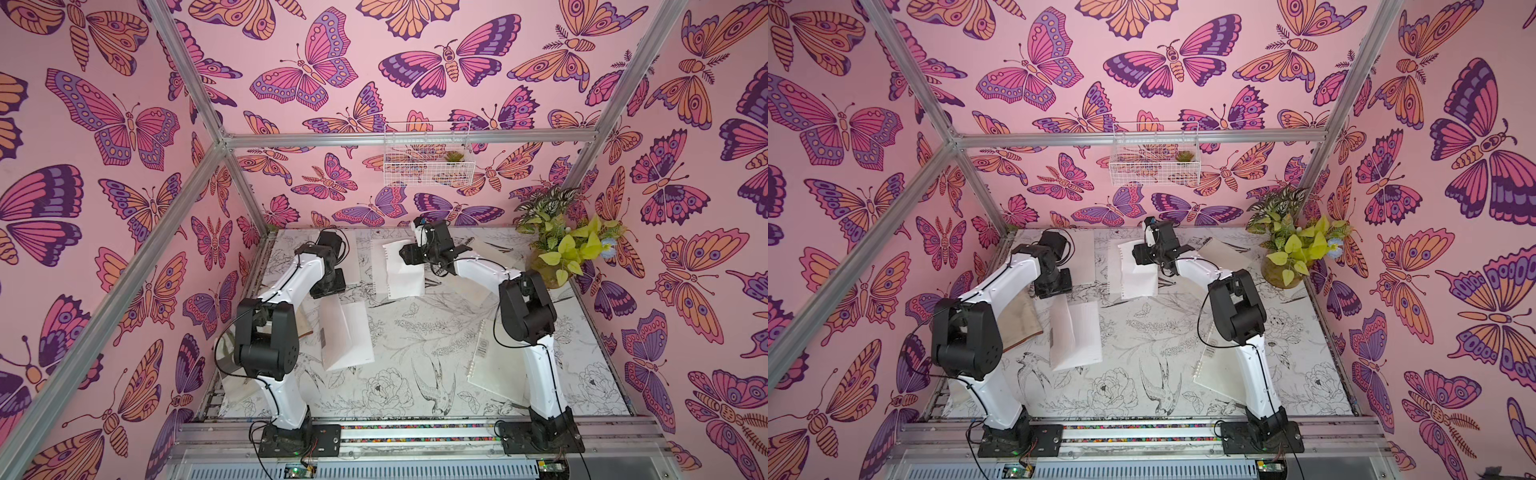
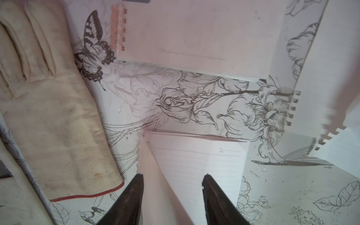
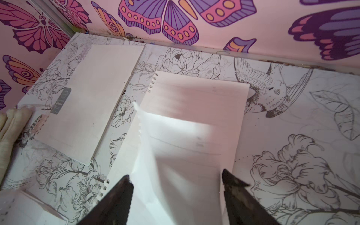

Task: Tear off pages from different notebooks
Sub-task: Place the paper at the center of the board.

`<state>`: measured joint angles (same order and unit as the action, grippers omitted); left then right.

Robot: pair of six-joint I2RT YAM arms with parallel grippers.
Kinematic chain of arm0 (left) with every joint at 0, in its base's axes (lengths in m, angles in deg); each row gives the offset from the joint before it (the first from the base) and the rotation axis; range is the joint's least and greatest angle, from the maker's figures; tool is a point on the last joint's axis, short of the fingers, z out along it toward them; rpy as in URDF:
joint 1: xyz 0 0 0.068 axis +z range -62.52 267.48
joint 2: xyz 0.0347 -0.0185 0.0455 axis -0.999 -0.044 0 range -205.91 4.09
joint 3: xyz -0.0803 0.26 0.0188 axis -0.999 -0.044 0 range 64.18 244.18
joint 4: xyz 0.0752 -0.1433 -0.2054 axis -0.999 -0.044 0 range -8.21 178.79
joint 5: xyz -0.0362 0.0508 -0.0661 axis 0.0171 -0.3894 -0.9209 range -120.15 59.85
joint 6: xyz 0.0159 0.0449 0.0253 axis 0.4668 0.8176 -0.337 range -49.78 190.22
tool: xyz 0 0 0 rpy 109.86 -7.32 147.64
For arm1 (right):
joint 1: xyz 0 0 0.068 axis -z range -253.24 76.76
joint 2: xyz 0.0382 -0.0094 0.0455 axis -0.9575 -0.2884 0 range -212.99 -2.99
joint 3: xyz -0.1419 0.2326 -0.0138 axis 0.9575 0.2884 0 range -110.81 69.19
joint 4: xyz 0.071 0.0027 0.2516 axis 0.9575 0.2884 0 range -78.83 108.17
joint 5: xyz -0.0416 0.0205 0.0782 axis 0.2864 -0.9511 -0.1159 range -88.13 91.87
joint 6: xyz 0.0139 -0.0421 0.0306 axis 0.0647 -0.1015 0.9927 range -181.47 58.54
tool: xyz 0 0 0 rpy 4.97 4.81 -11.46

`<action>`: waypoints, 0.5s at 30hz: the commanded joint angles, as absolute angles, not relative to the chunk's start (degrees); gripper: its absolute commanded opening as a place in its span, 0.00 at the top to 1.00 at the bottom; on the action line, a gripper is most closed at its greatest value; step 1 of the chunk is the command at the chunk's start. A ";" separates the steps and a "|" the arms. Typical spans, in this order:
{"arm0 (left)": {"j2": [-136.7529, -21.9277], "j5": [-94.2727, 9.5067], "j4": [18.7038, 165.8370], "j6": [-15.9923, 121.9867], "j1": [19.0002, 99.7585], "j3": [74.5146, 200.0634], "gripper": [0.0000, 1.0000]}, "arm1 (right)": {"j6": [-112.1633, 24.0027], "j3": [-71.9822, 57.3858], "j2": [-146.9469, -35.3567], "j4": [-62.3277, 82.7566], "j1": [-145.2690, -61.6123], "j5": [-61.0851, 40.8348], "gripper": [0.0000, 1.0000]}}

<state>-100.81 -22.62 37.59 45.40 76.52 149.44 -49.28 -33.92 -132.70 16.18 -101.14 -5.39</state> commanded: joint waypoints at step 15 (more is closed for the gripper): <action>-98.84 -31.60 47.28 42.48 70.78 147.30 0.28 | -48.23 -25.18 -130.73 21.67 -102.06 -7.46 0.45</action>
